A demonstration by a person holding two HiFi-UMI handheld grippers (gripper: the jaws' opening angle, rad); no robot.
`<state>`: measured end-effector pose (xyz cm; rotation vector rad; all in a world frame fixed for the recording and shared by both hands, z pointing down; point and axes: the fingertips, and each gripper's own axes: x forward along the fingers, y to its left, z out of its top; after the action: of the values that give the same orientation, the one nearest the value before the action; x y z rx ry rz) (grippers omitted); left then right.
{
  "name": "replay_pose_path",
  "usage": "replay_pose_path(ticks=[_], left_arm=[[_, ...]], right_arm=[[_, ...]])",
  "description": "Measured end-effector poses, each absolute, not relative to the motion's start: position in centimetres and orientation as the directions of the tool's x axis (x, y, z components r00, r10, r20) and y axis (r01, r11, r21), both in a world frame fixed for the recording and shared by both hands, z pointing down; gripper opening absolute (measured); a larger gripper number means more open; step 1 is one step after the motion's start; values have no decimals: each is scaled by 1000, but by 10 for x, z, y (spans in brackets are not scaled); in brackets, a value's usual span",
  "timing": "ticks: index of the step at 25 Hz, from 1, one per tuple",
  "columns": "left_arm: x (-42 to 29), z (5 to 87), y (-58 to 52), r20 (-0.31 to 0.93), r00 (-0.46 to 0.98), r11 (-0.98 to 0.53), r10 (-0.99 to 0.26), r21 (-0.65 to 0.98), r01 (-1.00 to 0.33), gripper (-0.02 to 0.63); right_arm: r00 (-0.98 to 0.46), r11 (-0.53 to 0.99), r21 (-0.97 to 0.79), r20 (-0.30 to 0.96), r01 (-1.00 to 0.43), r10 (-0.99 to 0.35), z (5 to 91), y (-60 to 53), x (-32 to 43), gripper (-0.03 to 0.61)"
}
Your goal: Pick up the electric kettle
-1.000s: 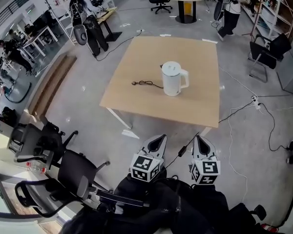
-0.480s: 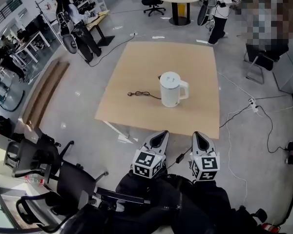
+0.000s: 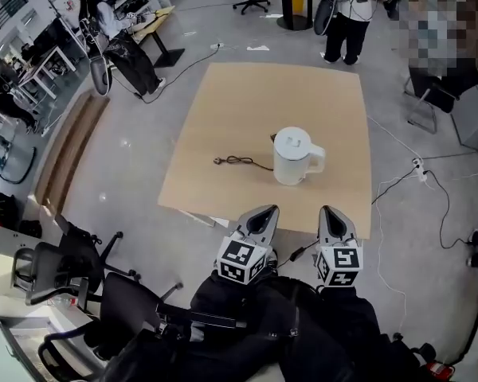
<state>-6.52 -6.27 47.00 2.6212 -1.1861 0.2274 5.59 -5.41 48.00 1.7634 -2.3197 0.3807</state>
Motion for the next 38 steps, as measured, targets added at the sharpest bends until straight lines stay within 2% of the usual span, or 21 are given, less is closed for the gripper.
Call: replay_pose_path(ticks=[15,27,38], left_arm=[[-79,494,-130,298,666,-635,-684,206,-745,0],[-94,501,-181,280,481,-466,-831,122,-876,0],[-82,519,-209,292,432,-422,-853,100,-901,0]], right_arm=[[-245,236,-71,395,-969,-886,504,-116,36,3],[-327,322,-82,392,-943,-860,518,-166,41,3],[-302,294,-81,394,-952,-868,532,-191,68,3]])
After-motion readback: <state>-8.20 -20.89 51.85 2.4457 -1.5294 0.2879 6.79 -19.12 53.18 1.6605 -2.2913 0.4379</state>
